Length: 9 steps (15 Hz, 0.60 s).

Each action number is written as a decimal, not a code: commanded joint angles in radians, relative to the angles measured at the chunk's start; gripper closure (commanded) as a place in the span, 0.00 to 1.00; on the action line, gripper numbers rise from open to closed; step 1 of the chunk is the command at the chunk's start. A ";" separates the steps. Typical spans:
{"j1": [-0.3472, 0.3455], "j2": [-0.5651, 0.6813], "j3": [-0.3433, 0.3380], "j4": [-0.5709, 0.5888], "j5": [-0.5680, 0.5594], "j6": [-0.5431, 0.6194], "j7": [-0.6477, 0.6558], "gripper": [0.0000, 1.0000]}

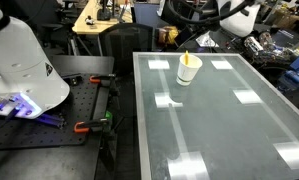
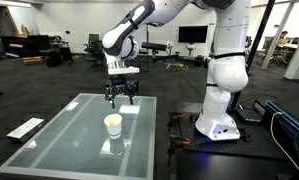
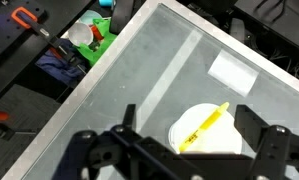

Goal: Take the pen from the white cup and place it on the table

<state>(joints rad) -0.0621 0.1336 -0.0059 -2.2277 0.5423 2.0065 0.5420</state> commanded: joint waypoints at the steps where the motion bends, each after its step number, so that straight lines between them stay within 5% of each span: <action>1: 0.011 0.039 -0.019 0.056 0.029 -0.022 0.068 0.00; 9: 0.008 0.118 -0.022 0.105 0.107 0.007 0.102 0.00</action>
<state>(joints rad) -0.0621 0.2118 -0.0179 -2.1541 0.5979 2.0064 0.6372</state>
